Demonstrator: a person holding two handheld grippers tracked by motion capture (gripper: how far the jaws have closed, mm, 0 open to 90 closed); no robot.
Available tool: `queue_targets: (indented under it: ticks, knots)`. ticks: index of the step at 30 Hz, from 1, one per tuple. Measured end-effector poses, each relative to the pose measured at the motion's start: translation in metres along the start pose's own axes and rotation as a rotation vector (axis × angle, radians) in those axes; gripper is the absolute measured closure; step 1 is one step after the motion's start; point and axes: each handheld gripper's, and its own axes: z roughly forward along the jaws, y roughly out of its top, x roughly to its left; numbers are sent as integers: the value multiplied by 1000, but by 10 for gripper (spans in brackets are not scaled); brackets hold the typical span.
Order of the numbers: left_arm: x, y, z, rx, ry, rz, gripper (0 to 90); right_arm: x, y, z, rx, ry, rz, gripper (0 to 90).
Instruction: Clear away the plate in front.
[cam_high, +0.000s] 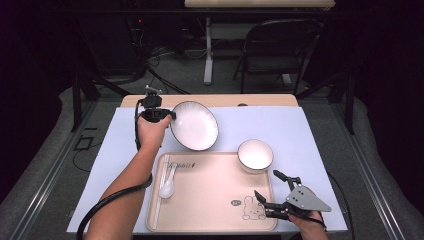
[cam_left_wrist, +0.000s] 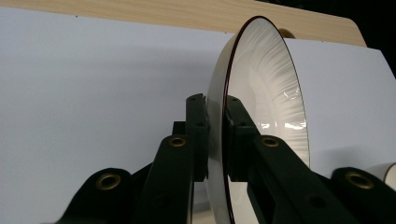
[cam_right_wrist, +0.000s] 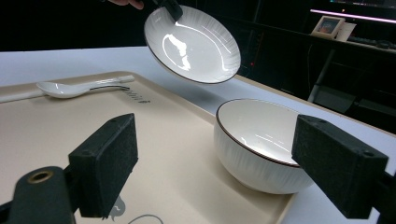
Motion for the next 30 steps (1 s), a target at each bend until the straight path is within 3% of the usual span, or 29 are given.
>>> queue_targets:
  ticks: [10, 18, 30]
  knots:
    - [-1, -12, -11, 22, -33, 36, 825, 1, 0, 0, -2, -2, -1, 140]
    - [-2, -21, -18, 38, -36, 97, 822, 0, 0, 0, 0, -3, 0, 140]
    - [-1, -44, -33, 67, -84, 133, 820, 1, 0, 0, 1, -5, 0, 140]
